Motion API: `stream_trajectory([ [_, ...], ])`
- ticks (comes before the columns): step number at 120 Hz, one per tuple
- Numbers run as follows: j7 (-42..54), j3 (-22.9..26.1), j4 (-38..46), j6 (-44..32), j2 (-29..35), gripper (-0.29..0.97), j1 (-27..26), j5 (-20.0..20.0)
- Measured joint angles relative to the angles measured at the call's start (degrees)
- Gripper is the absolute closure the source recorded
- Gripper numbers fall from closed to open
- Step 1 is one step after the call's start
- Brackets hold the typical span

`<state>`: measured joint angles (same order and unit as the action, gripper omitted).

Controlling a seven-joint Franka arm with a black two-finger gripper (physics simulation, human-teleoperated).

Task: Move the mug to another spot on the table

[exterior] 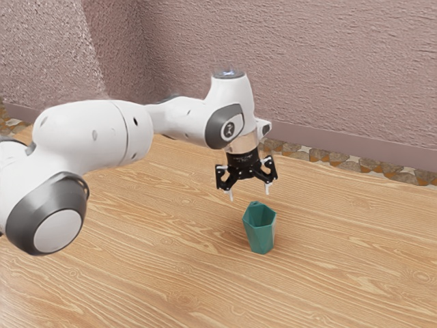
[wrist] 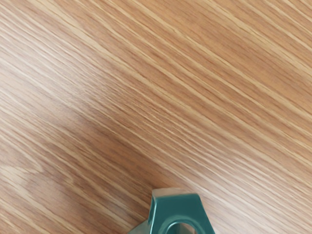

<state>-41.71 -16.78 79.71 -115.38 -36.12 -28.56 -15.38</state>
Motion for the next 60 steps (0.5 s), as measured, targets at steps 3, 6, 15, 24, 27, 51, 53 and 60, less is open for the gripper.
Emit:
stream_trajectory([
  [3,0.1,0.0,0.1,0.0,-0.2,0.0,0.0,0.0],
  [6,0.1,0.0,0.1,0.0,-0.3,0.0,0.0,-0.1],
  [15,0.3,0.0,0.3,-0.1,-0.9,0.0,0.0,-0.2],
  [24,0.5,0.0,0.3,-0.3,-1.4,0.0,-0.1,-0.3],
  [27,0.5,0.0,0.2,-0.5,-1.6,0.0,-0.1,-0.4],
  [51,0.9,0.1,0.0,-1.4,-3.5,0.0,-0.1,-1.4],
  [53,0.9,0.1,-0.1,-1.5,-3.5,0.0,0.0,-1.5],
  [60,1.0,0.2,0.0,-1.9,-3.7,0.0,-0.1,-1.7],
])
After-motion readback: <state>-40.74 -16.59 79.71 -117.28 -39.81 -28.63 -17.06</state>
